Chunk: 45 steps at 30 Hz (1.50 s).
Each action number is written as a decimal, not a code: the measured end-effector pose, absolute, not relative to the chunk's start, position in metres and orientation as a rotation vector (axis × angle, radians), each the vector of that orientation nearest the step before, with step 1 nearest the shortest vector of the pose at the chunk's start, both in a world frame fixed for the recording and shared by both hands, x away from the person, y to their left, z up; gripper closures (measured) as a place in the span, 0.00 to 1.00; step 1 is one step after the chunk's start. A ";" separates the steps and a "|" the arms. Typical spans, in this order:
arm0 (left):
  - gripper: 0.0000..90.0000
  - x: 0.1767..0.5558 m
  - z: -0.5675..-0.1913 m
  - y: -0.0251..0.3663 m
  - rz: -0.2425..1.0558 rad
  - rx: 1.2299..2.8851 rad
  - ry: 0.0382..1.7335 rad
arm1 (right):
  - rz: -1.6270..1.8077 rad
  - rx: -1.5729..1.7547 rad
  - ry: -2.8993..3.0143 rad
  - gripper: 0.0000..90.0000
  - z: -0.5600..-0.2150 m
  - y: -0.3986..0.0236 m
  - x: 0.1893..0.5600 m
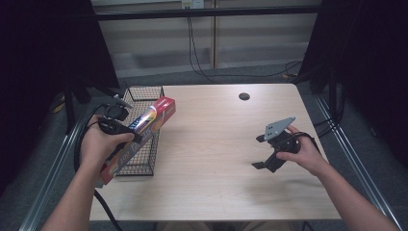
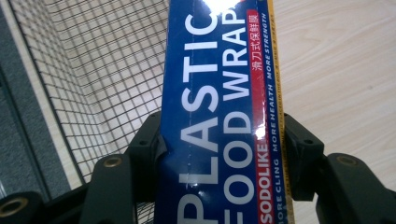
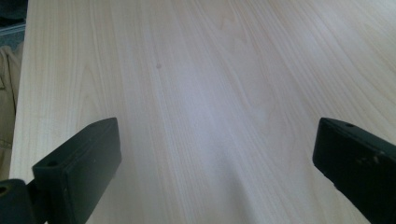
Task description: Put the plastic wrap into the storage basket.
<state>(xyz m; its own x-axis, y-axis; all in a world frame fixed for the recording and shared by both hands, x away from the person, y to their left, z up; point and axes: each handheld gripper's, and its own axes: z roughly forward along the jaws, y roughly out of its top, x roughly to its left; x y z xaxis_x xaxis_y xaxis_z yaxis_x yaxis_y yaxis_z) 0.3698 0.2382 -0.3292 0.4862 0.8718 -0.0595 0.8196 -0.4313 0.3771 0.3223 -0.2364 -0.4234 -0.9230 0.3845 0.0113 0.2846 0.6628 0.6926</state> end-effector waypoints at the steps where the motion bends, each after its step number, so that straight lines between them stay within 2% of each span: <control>1: 0.48 0.370 -0.329 0.240 0.214 2.386 1.414 | 1.107 0.553 2.738 0.01 -0.424 -0.236 0.322; 45: 0.47 0.380 -0.352 0.261 0.303 2.174 1.720 | 1.137 0.557 2.720 0.00 -0.430 -0.242 0.318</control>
